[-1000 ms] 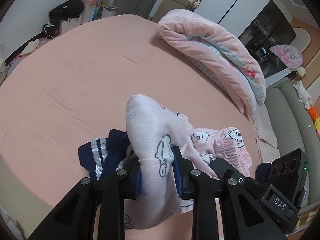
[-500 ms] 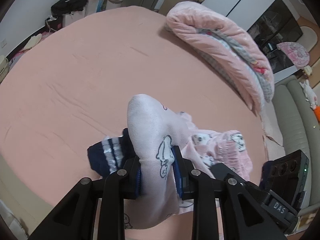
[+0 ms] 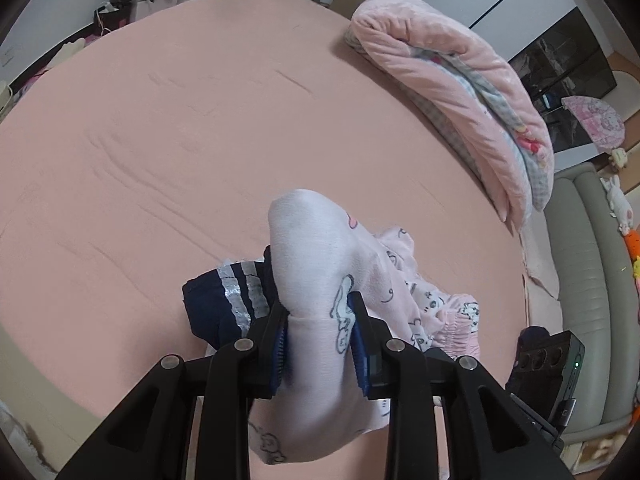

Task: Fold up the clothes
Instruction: 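Lower the folded pants onto the navy and white clothes stack and open both grippers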

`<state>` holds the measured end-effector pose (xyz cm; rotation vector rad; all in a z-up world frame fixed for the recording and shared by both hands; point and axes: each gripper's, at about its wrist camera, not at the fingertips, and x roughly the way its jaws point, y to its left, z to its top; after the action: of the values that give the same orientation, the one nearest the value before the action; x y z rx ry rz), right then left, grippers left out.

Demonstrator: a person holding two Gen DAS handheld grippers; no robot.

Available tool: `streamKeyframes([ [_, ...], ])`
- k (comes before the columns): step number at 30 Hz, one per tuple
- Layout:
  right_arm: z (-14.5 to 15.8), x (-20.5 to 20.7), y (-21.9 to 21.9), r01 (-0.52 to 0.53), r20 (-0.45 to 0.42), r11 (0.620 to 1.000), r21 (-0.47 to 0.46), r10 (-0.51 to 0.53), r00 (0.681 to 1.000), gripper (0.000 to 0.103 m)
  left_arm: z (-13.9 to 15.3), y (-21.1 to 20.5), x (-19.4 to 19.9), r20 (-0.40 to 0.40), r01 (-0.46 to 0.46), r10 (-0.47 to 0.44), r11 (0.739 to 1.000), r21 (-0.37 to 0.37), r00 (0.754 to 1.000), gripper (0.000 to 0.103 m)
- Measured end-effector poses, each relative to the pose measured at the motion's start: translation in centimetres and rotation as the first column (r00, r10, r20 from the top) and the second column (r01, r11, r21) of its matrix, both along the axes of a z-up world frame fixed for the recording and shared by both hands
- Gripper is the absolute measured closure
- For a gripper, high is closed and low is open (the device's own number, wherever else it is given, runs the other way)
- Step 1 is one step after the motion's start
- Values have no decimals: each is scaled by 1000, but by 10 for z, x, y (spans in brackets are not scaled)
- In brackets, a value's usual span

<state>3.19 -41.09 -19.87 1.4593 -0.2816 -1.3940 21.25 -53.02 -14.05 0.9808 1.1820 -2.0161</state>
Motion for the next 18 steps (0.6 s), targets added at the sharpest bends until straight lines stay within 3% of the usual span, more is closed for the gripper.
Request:
streamKeyframes([
  [5, -10, -1, 0, 2, -1, 1000, 22, -2, 1000, 56, -8, 2, 1, 3, 6, -6, 1000, 20, 1000, 76],
  [10, -5, -5, 5, 13, 6, 1000, 4, -13, 1000, 55, -5, 5, 15, -11, -27, 27, 999, 36, 1000, 57],
  [11, -2, -6, 6, 15, 2, 1000, 2, -15, 1000, 53, -4, 5, 19, -9, -40, 41, 999, 37, 999, 51],
  [18, 37, -25, 17, 28, -163, 999, -38, -34, 986, 29, 18, 22, 37, -64, -91, 89, 995, -29, 994, 43],
])
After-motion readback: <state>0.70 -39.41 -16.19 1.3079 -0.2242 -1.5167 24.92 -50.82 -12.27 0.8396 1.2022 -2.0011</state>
